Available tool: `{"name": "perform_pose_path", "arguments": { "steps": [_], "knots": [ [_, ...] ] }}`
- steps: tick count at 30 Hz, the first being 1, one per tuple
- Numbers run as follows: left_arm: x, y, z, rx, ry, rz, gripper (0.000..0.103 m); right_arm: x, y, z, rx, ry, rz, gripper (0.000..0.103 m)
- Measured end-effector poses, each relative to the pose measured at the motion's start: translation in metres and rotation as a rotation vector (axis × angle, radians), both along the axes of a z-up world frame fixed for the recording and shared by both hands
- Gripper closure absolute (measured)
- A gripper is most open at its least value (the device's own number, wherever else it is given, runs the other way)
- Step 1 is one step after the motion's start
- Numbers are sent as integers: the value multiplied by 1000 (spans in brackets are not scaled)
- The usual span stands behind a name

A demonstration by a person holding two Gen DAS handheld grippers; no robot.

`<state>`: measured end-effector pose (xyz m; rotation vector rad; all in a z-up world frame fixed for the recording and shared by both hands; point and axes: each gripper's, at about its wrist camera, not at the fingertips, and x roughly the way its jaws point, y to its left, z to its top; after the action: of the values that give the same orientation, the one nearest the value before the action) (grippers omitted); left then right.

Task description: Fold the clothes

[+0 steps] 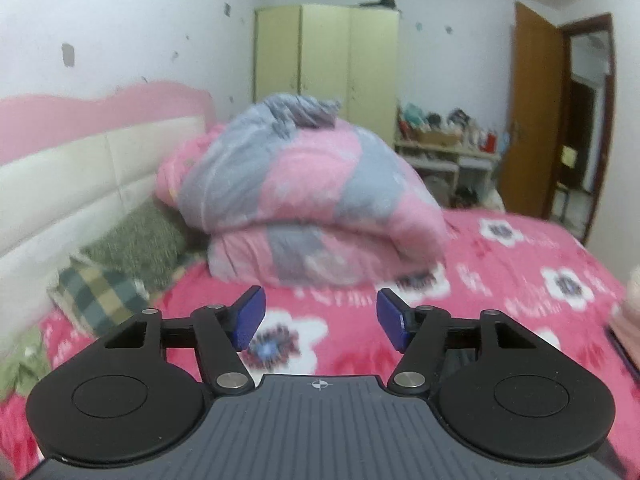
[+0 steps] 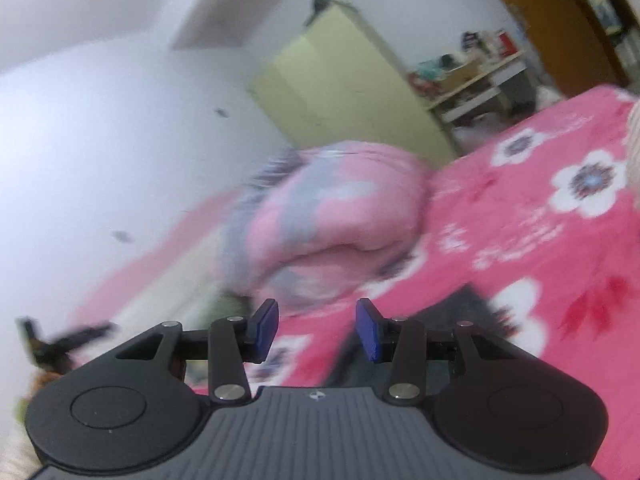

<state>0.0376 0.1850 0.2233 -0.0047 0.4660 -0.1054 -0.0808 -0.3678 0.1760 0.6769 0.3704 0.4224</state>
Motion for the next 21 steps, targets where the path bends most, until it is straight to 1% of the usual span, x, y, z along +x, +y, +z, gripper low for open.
{"name": "perform_pose_path", "arguments": {
  "steps": [3, 5, 7, 8, 9, 10, 12, 14, 15, 16, 17, 18, 19, 20, 21],
  "knots": [
    [-17, -14, -59, -12, 114, -84, 39, -26, 20, -2, 40, 0, 98, 58],
    [-27, -24, -110, -38, 203, -128, 39, -36, 37, -10, 68, 13, 182, 58],
    [-33, -33, -162, -70, 293, -166, 41, -38, 60, -32, 62, 56, 255, 57],
    [-35, -35, -187, -97, 336, -178, 41, -38, 71, -43, 57, 79, 290, 57],
    [-36, -36, -209, -133, 377, -179, 44, -35, 82, -57, 56, 104, 319, 57],
    [-36, -35, -227, -170, 411, -177, 47, -32, 94, -76, 50, 141, 336, 57],
    [-37, -33, -259, -224, 465, -164, 48, -25, 118, -116, 32, 217, 349, 58],
    [-36, -28, -280, -259, 493, -126, 52, -18, 139, -154, 7, 290, 339, 58],
    [-36, -24, -289, -278, 505, -106, 58, -17, 143, -169, 26, 314, 319, 58],
    [-37, -20, -294, -304, 492, -89, 62, -17, 146, -183, 52, 336, 296, 58],
    [-38, -15, -295, -333, 459, -76, 66, -16, 148, -197, 78, 358, 273, 59],
    [-39, -11, -295, -356, 435, -67, 77, -17, 148, -206, 104, 365, 255, 59],
    [-40, -7, -296, -377, 424, -62, 96, -20, 148, -211, 122, 370, 243, 59],
    [-40, -3, -296, -403, 420, -64, 101, -22, 149, -216, 139, 376, 231, 59],
    [-40, 0, -295, -423, 412, -70, 102, -25, 149, -220, 155, 382, 220, 59]
  ]
}}
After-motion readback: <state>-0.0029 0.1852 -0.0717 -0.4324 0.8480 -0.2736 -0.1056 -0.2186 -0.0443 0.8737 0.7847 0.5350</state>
